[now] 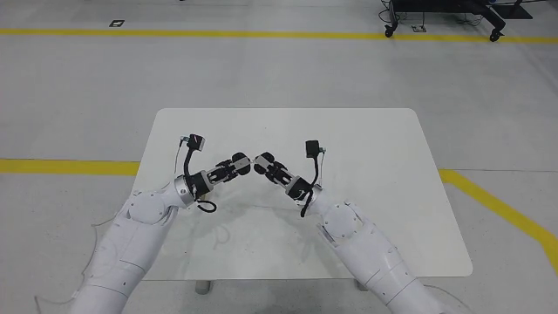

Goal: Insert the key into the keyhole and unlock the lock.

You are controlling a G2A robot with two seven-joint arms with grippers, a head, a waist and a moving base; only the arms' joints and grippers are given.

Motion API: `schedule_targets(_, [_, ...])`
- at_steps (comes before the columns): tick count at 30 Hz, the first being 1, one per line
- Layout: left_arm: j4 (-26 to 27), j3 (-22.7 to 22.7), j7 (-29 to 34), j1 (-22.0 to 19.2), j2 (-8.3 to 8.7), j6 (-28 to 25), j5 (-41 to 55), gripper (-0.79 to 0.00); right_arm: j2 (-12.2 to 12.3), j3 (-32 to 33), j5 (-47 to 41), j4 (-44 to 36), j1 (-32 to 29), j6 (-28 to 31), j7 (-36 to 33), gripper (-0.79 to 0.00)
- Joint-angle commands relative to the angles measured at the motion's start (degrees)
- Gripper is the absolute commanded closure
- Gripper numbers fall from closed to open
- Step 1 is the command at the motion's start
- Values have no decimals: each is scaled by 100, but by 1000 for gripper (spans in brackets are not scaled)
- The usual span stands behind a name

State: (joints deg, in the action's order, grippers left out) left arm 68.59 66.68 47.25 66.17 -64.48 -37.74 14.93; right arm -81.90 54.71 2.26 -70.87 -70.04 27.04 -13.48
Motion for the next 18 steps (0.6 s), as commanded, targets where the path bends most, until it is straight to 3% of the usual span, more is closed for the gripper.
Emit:
schedule_targets(1, [-2, 0, -18, -1, 1, -12, -18, 0, -1, 8, 3, -4, -7, 3, -2, 0])
schedule_targets(10, [9, 14, -125, 9, 9, -24, -156, 0, -4, 34, -13, -31, -33, 29, -70, 0])
schedule_targets(12, [21, 11, -166, 13, 8, 3, -184, 0, -4, 45, -36, -45, -43, 40, -86, -360])
schedule_targets(16, [41, 7, -204, 21, 9, 36, -217, 0, -2, 64, -36, -76, -61, 35, -111, -369])
schedule_targets(17, [42, 7, -206, 23, 10, 45, -218, 0, -2, 70, -44, -80, -66, 39, -111, -720])
schedule_targets(18, [46, 8, -207, 22, 10, 53, -217, 0, -2, 76, -48, -84, -71, 42, -110, -785])
